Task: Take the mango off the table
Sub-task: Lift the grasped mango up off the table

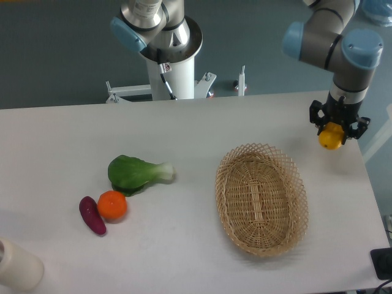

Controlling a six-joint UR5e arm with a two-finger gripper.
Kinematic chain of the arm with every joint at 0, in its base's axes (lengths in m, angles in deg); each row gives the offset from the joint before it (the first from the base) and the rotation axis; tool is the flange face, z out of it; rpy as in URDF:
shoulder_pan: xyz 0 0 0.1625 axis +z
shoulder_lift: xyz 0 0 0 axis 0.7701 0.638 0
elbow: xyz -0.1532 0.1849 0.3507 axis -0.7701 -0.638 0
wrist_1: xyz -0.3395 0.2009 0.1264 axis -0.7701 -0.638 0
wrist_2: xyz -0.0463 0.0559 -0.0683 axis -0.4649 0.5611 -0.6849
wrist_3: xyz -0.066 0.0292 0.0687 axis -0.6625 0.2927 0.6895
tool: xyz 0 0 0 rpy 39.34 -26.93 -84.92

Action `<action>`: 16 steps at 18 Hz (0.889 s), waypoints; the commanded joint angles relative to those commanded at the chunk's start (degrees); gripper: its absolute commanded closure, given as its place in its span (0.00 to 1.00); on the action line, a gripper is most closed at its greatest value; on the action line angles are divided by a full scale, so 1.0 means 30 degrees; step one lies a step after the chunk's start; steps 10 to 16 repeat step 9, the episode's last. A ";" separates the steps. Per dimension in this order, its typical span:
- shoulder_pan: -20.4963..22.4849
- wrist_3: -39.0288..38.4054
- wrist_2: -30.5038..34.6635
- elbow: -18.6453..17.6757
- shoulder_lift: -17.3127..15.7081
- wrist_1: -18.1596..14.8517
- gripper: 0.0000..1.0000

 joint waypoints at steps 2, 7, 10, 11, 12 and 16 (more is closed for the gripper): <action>0.0029 0.0058 0.0029 0.0176 -0.0030 0.0000 0.53; 0.0087 0.0586 0.0029 0.0499 -0.0088 -0.0323 0.54; 0.0088 0.0586 0.0029 0.0528 -0.0059 -0.0322 0.54; 0.0088 0.0586 0.0029 0.0528 -0.0059 -0.0322 0.54; 0.0088 0.0586 0.0029 0.0528 -0.0059 -0.0322 0.54; 0.0088 0.0586 0.0029 0.0528 -0.0059 -0.0322 0.54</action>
